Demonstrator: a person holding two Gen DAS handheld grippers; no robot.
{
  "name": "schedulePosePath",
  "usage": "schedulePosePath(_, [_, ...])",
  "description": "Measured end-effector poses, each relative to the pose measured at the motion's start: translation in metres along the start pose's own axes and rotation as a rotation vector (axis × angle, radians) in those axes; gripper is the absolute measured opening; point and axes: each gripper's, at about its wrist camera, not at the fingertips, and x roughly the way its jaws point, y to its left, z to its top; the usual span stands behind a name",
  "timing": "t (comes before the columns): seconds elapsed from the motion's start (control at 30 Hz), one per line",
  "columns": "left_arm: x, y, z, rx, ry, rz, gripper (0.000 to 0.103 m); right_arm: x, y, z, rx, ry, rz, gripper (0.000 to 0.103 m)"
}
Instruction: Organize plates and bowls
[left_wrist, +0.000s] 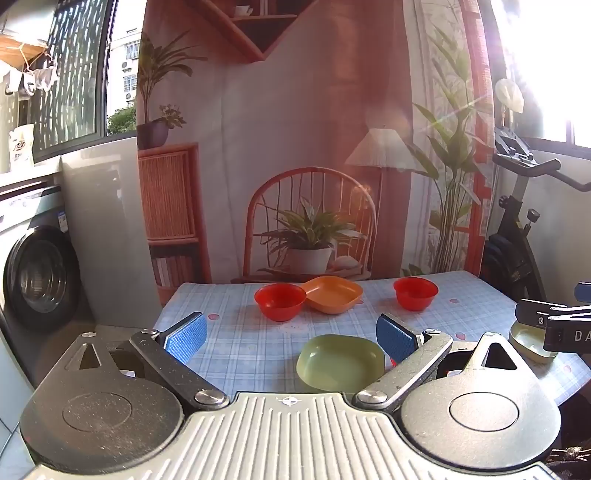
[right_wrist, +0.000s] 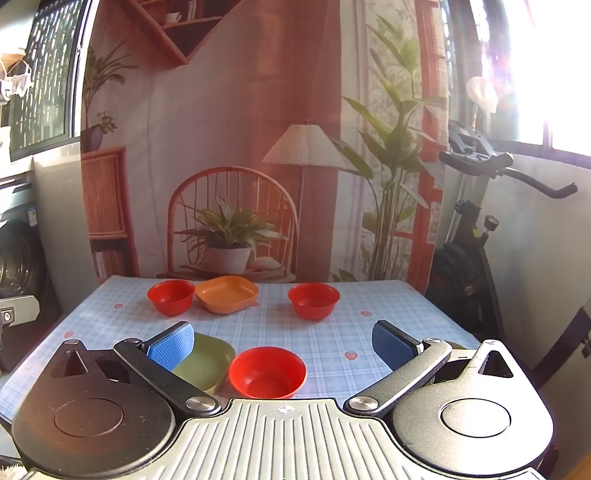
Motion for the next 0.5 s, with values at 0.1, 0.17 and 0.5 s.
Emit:
schedulePosePath(0.1, [0.0000, 0.0001, 0.0000, -0.004, 0.000, -0.001, 0.099, 0.0000, 0.0000, 0.0000, 0.000, -0.001, -0.001, 0.103])
schedulePosePath(0.17, [0.0002, 0.0001, 0.0000, -0.002, 0.000, -0.001, 0.099, -0.0001, 0.0000, 0.0001, -0.001, -0.001, -0.001, 0.103])
schedulePosePath(0.5, [-0.0001, 0.0001, 0.0000, -0.003, -0.004, 0.000, 0.099, -0.0001, -0.0005, 0.0000, -0.004, -0.003, -0.002, 0.103])
